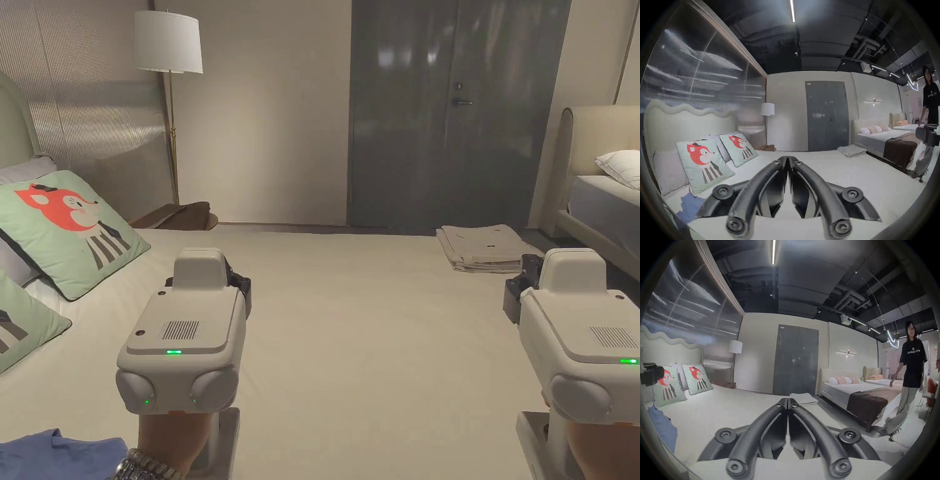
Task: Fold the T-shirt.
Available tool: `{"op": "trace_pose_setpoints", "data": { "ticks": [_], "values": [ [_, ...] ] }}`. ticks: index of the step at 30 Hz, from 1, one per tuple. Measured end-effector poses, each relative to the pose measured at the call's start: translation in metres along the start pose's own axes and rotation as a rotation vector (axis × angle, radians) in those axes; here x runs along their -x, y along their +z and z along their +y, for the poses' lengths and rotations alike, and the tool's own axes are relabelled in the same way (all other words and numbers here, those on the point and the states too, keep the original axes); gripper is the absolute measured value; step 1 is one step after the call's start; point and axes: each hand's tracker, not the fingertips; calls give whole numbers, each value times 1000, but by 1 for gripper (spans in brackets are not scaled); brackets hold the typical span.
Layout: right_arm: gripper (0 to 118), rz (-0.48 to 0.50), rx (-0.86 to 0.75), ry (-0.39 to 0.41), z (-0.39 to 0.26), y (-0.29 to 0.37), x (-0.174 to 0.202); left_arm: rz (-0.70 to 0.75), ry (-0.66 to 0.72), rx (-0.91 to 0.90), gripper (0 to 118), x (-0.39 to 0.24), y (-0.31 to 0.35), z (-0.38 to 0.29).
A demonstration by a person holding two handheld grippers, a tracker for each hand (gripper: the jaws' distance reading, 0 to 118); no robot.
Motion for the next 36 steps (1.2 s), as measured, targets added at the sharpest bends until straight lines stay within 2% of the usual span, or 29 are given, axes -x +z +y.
{"op": "trace_pose_setpoints", "data": {
  "ticks": [5,13,17,23,27,28,29,30,31,32,33,36],
  "values": [
    [0,64,2,-29,-2,-12,23,53,8,1,0,26,12,5],
    [0,307,11,-68,-10,-30,129,321,-29,44,0,133,56,0],
    [0,388,30,-59,-11,-23,169,383,-8,88,0,166,73,-13],
    [0,435,76,-22,-36,-31,192,388,-13,183,0,175,71,-43],
    [0,440,129,-12,-48,-30,192,323,40,365,1,173,56,-79],
    [0,440,138,-7,-56,-34,192,300,53,433,6,172,52,-89],
    [0,437,148,0,-60,-36,192,265,78,500,18,171,46,-101],
    [0,435,158,7,-64,-37,191,231,105,578,39,170,40,-114],
    [0,434,167,10,-67,-39,190,200,128,661,69,169,33,-126],
    [0,431,174,14,-62,-32,191,189,161,742,91,167,27,-141],
    [0,428,181,16,-64,-33,190,164,179,805,105,163,23,-154],
    [0,418,194,21,-76,-36,183,153,165,902,107,152,14,-185]
  ]
}}
